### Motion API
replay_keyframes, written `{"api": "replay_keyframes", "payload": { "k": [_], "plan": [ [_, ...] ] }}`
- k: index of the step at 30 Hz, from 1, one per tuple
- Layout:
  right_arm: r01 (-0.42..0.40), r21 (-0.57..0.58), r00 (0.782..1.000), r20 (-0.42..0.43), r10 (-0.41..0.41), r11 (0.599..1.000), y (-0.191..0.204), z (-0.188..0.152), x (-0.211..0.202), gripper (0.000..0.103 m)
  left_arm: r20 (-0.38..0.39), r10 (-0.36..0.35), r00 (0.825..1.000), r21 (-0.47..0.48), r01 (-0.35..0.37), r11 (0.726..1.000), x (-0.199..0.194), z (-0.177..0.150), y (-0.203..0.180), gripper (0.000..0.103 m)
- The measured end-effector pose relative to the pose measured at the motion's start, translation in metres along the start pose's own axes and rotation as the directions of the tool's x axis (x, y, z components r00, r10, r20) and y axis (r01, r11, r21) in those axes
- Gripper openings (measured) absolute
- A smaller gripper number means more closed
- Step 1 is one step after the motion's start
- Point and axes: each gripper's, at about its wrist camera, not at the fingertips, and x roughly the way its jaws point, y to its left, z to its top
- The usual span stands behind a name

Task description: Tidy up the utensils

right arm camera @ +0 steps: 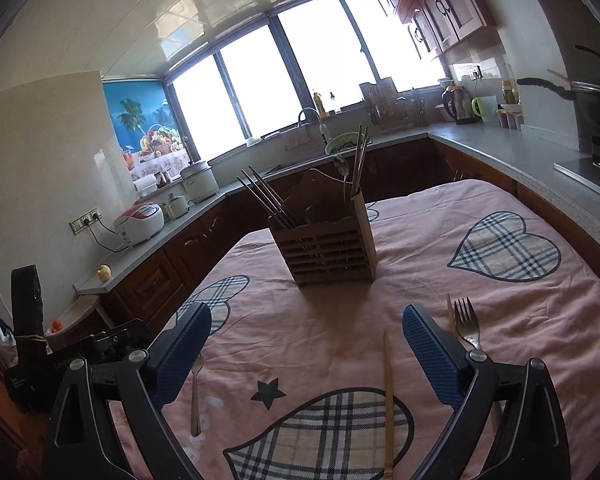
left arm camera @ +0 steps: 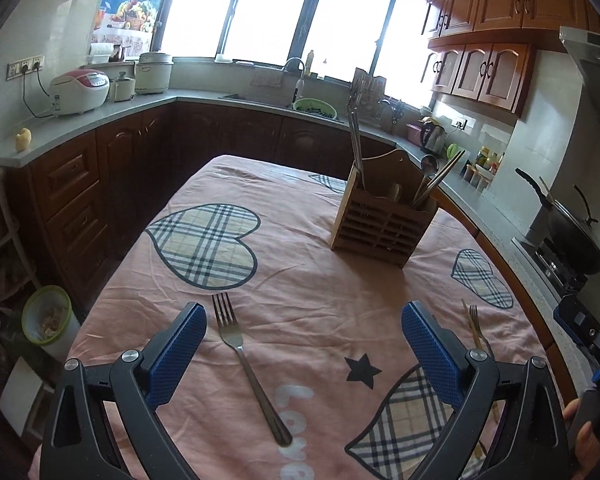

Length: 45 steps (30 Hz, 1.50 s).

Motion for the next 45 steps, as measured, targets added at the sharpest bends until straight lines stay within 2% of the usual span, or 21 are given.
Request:
{"api": "replay_keyframes", "payload": {
  "k": [4,7,10,14,19,25,32,45],
  "plan": [
    [-0.003,-0.084,1.0,0.026,0.005,0.996,0.02,0.021,-0.022,0.103,0.064,-0.044,0.997,0.088,0.038,0.995,-0.039,0.006,-0.011,0.102],
    [0.019,-0.168,0.998,0.061,-0.009,0.986,0.038,0.042,-0.042,0.103,0.123,-0.052,0.991,0.144,0.034,0.989,-0.068,0.013,-0.018,0.102],
    [0.045,-0.212,0.992,0.123,-0.019,0.976,0.049,0.051,-0.06,0.103,0.189,-0.055,0.981,0.143,0.028,0.989,-0.09,0.008,-0.017,0.102],
    [0.113,-0.222,0.978,0.198,-0.069,0.969,0.05,0.034,-0.064,0.103,0.237,-0.027,0.971,0.129,-0.004,0.992,-0.097,-0.014,-0.015,0.102],
    [0.119,-0.2,0.98,0.181,-0.083,0.972,0.039,-0.002,-0.045,0.103,0.216,0.036,0.976,0.138,-0.068,0.988,-0.079,-0.053,-0.019,0.102],
    [0.127,-0.202,0.98,0.176,-0.091,0.971,0.028,-0.035,-0.032,0.103,0.206,0.062,0.977,0.165,-0.097,0.981,-0.076,-0.078,-0.025,0.102],
    [0.135,-0.212,0.975,0.203,-0.092,0.968,0.027,-0.051,-0.037,0.103,0.253,0.073,0.965,0.167,-0.118,0.979,-0.083,-0.078,-0.023,0.102],
    [0.147,-0.225,0.975,0.195,-0.103,0.963,0.029,-0.058,-0.044,0.103,0.241,0.088,0.967,0.18,-0.134,0.975,-0.083,-0.083,-0.014,0.102]
  ]
}}
